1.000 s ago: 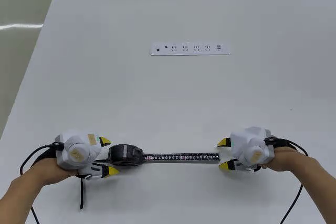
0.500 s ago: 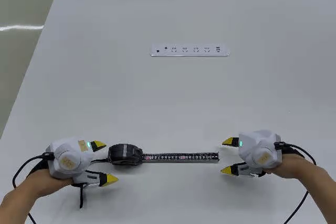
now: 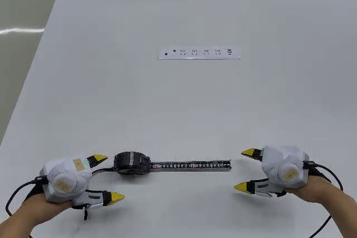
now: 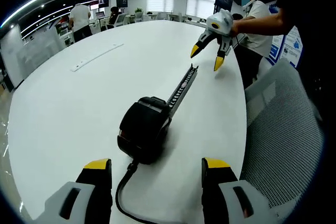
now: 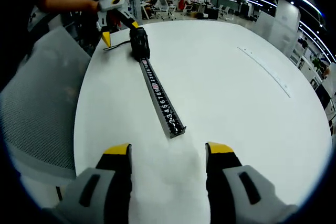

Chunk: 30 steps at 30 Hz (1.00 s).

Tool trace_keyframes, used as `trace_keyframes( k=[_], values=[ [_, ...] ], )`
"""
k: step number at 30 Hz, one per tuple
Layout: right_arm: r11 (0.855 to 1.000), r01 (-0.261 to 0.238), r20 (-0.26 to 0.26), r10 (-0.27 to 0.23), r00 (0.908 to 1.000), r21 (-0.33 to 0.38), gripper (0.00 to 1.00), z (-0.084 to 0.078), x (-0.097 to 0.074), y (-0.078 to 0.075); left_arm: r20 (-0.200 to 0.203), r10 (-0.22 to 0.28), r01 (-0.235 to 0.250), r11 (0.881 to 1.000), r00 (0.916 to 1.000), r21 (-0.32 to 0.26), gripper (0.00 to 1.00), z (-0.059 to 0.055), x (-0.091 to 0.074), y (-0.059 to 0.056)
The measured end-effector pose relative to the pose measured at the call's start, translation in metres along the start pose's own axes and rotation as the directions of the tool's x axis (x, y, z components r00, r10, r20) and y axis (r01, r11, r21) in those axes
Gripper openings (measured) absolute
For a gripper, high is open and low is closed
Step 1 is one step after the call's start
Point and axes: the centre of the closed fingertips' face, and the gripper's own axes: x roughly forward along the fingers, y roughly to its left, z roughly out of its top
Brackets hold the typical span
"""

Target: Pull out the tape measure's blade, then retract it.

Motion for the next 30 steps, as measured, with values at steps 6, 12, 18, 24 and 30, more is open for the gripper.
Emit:
trace_keyframes(
  k=[6,12,18,24,30],
  values=[
    [0.998,0.040,0.035,-0.042,0.9985,0.057,0.58,-0.002,-0.005,0.006,0.036,0.031,-0.030,0.999,0.9988,-0.032,0.70,0.001,-0.002,-0.004],
    [0.994,0.067,0.063,-0.073,0.9953,0.092,0.61,-0.001,-0.009,0.014,0.072,0.069,-0.066,0.997,0.9950,-0.050,0.73,0.005,-0.004,-0.008],
    [0.992,0.076,0.072,-0.083,0.9939,0.099,0.65,0.001,-0.010,0.016,0.089,0.080,-0.075,0.995,0.9928,-0.060,0.76,0.007,-0.005,-0.010],
    [0.981,0.126,0.126,-0.145,0.9814,0.151,0.69,0.010,-0.016,0.027,0.132,0.120,-0.110,0.990,0.9839,-0.083,0.79,0.010,-0.009,-0.024],
    [0.977,0.136,0.138,-0.159,0.9776,0.162,0.74,0.013,-0.018,0.030,0.140,0.124,-0.112,0.989,0.9824,-0.093,0.81,0.010,-0.009,-0.029]
  ],
)
